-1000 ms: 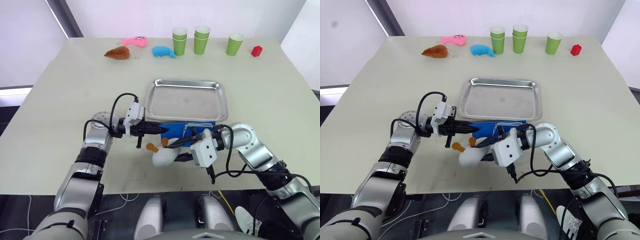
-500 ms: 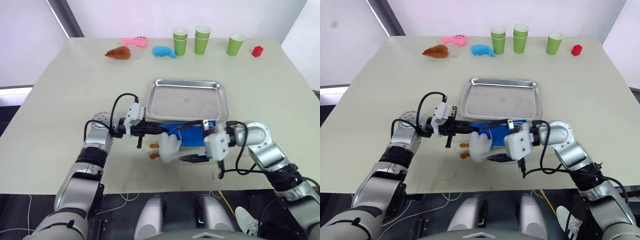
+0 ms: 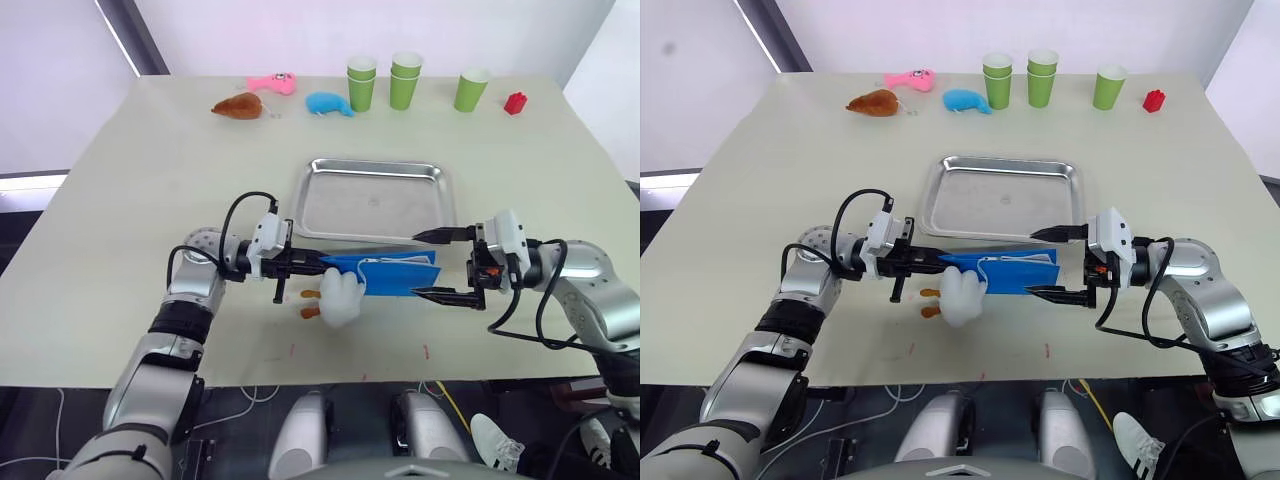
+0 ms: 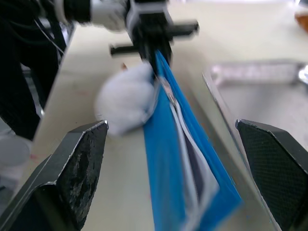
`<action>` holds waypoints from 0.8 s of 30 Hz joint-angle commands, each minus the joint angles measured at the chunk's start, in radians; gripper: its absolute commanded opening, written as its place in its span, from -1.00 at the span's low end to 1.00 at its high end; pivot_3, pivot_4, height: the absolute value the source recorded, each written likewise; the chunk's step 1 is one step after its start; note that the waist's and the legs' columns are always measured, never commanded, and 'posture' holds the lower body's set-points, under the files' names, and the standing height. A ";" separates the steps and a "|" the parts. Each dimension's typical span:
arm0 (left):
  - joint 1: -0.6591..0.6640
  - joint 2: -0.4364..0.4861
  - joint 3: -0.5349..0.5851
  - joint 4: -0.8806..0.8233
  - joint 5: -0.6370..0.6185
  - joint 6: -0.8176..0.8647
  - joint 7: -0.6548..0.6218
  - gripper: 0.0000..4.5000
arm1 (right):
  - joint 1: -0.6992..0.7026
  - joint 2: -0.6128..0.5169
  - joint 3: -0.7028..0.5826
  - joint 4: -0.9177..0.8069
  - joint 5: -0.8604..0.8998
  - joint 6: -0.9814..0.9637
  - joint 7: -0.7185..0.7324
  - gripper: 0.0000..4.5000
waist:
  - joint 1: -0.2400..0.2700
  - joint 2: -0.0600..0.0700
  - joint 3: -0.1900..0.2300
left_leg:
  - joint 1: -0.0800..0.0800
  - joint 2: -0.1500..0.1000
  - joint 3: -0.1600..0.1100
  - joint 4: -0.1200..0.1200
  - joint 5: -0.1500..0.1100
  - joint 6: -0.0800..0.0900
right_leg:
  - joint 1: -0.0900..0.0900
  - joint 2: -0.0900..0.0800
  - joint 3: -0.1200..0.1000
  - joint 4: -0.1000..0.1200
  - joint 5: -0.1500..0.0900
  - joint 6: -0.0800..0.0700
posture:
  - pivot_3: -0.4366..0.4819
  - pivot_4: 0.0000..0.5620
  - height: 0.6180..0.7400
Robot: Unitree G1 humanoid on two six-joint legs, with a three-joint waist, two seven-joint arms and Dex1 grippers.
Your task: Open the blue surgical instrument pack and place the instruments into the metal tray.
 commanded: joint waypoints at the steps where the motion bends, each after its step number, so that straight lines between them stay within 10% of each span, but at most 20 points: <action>1: 0.015 0.000 -0.015 -0.033 0.017 0.017 -0.044 -1.00 | -0.009 0.012 0.007 0.028 -0.037 -0.012 0.010 0.98 | 0.000 0.000 0.000 | 0.000 0.000 0.000 0.000 0.000 0.000 | 0.000 0.000 0.000 0.000 0.000 0.000 | -0.05 -0.47 0.99; 6: 0.013 0.001 -0.009 -0.057 0.018 0.038 -0.041 -1.00 | -0.040 0.057 0.023 0.081 -0.057 -0.020 0.020 0.88 | 0.000 0.000 0.000 | 0.000 0.000 0.000 0.000 0.000 0.000 | 0.000 0.000 0.000 0.000 0.000 0.000 | -0.05 -0.47 0.99; 17: 0.015 0.005 -0.003 -0.083 0.030 0.082 -0.018 -1.00 | -0.047 0.093 0.005 0.087 -0.047 -0.013 0.056 -0.99 | 0.000 0.000 0.000 | -0.001 0.000 -0.001 0.000 0.000 0.000 | 0.000 0.000 -0.001 -0.001 0.000 0.000 | -0.05 -0.47 0.99; 24: -0.001 0.014 0.005 -0.075 0.039 0.139 -0.007 -1.00 | -0.036 0.088 0.008 0.096 -0.070 -0.030 0.060 -0.99 | 0.000 0.000 0.000 | -0.001 0.000 -0.001 0.000 0.000 0.000 | 0.000 0.000 -0.001 0.000 0.000 0.000 | -0.05 -0.47 0.99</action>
